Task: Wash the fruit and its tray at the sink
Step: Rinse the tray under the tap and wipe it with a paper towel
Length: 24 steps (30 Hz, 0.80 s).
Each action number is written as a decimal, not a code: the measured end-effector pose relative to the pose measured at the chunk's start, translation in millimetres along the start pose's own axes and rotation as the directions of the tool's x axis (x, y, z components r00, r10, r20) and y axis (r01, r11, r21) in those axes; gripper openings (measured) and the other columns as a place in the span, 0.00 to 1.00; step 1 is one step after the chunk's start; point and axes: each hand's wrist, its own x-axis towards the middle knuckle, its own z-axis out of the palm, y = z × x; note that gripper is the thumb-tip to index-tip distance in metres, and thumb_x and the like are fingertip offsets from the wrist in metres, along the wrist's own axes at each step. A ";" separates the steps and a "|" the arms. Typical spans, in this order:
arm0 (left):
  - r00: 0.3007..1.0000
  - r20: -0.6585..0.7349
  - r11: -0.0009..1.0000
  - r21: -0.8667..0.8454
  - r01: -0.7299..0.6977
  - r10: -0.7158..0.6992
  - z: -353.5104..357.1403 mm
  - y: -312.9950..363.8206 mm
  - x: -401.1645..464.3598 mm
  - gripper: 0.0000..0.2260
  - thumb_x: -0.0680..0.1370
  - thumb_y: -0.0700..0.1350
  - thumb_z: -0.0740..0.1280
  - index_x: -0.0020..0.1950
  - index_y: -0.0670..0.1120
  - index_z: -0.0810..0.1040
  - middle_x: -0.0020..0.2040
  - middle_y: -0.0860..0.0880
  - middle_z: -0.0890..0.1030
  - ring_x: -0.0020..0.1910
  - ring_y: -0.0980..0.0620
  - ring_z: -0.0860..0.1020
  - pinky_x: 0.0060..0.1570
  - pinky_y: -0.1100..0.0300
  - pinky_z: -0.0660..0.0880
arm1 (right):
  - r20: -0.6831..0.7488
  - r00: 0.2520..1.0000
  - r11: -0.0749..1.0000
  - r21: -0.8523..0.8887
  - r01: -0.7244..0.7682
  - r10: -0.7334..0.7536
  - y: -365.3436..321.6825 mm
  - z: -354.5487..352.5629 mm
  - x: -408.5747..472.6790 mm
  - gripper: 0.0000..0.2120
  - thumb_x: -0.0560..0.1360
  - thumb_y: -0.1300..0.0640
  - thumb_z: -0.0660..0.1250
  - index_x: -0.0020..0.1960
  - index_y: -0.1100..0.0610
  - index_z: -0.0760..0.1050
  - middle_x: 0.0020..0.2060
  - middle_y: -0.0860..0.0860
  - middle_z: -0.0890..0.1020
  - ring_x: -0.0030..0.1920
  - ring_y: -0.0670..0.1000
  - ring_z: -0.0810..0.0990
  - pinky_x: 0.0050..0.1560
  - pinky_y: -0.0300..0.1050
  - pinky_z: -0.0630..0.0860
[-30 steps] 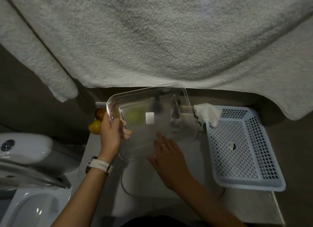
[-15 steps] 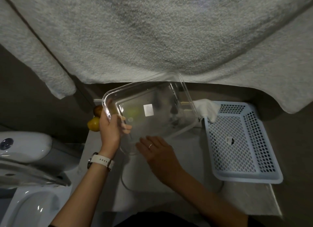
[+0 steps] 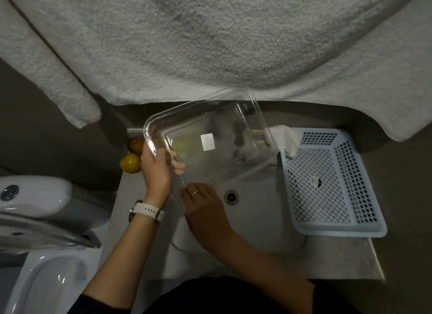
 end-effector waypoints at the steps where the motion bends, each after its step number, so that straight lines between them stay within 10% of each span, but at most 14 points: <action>1: 1.000 -0.001 1.000 0.012 -0.013 0.013 -2.6 -0.5 0.8 0.22 0.82 0.38 0.55 0.45 0.65 0.77 0.39 0.43 0.77 0.29 0.47 0.77 0.26 0.57 0.74 | -0.009 1.000 1.000 0.024 0.004 -0.004 -2.4 1.4 1.3 0.16 0.69 0.64 0.60 0.54 0.61 0.80 0.47 0.55 0.81 0.48 0.55 0.79 0.56 0.45 0.72; 11: 0.995 0.098 0.990 0.135 -0.036 0.023 -54.3 12.1 30.8 0.21 0.78 0.36 0.57 0.52 0.62 0.78 0.36 0.47 0.79 0.31 0.53 0.79 0.26 0.62 0.77 | -0.031 0.999 0.996 -0.080 0.036 -0.039 90.1 -23.8 -19.6 0.17 0.66 0.68 0.70 0.54 0.62 0.80 0.50 0.57 0.83 0.48 0.58 0.81 0.51 0.47 0.79; 15: 0.971 0.218 0.981 0.185 0.057 -0.097 -69.8 17.1 48.4 0.24 0.80 0.34 0.53 0.71 0.55 0.70 0.37 0.39 0.77 0.28 0.43 0.79 0.23 0.56 0.78 | 0.054 0.968 0.961 -0.115 0.250 -0.245 113.1 -32.7 -24.4 0.14 0.67 0.70 0.72 0.51 0.61 0.80 0.48 0.58 0.82 0.50 0.58 0.81 0.59 0.51 0.76; 24: 0.882 0.416 0.943 0.322 0.085 -0.222 -68.1 29.5 68.7 0.20 0.83 0.37 0.52 0.73 0.50 0.67 0.36 0.38 0.77 0.25 0.43 0.80 0.22 0.57 0.77 | 0.142 0.860 0.842 -0.175 0.510 -0.491 149.6 -64.0 11.5 0.15 0.65 0.68 0.77 0.51 0.62 0.83 0.52 0.58 0.84 0.56 0.56 0.82 0.65 0.55 0.73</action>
